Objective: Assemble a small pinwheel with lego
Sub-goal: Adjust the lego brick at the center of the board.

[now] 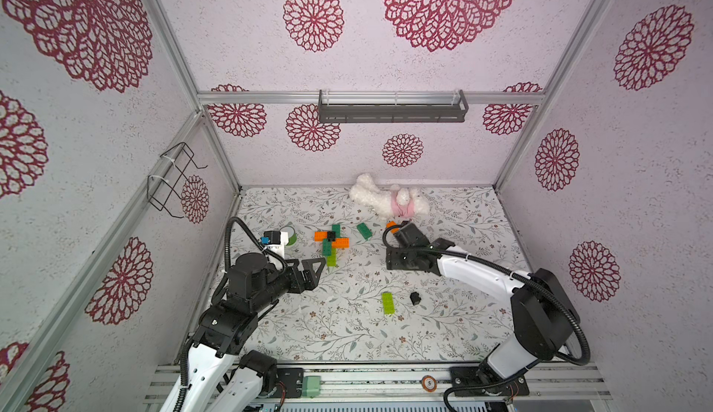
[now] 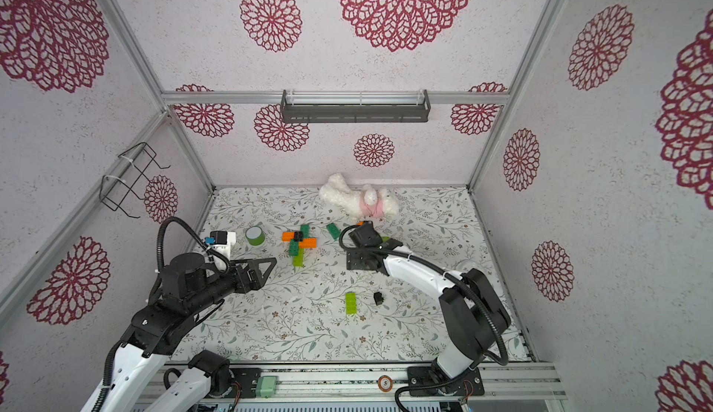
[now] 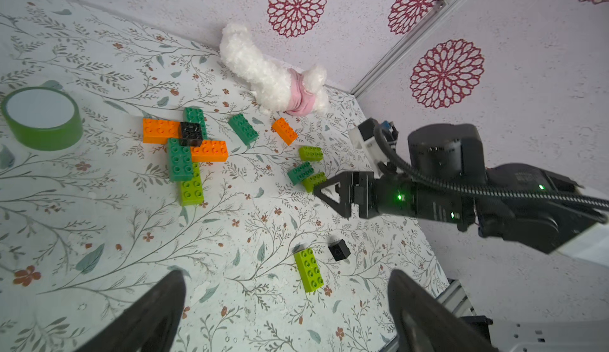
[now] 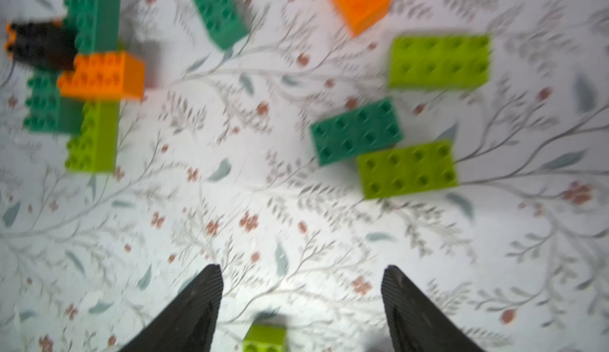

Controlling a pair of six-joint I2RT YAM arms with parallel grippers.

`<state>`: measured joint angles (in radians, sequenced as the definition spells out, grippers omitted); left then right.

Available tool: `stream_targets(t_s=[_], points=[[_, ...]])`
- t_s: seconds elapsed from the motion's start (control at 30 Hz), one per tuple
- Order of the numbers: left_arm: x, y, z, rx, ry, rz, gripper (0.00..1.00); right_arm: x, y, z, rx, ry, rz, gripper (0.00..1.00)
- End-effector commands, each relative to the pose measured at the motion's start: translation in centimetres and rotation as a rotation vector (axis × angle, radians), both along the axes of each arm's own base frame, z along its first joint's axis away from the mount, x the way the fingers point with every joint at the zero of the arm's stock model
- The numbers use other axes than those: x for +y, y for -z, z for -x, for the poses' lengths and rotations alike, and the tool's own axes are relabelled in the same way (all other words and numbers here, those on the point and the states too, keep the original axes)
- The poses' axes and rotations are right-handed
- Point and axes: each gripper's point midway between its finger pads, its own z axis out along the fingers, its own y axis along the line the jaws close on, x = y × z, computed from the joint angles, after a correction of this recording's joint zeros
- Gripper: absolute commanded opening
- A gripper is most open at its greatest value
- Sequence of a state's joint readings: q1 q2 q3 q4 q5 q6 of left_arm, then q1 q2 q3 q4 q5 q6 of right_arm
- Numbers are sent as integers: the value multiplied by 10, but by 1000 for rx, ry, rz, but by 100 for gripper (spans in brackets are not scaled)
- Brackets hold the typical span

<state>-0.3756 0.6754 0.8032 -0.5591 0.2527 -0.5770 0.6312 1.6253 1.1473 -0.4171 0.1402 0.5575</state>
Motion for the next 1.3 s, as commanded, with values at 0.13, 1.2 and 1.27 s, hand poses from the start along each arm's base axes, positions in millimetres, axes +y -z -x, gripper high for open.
stream_targets(t_s=[0.13, 1.2, 1.27], points=[[-61, -10, 0, -142, 175, -102, 97, -45, 36, -55, 67, 11, 99, 59], [-83, 7, -4, -157, 259, -275, 97, -53, 80, -9, 219, 15, -2, 16], [-82, 7, -5, -160, 253, -279, 97, -46, 76, 0, 219, 4, -20, 18]])
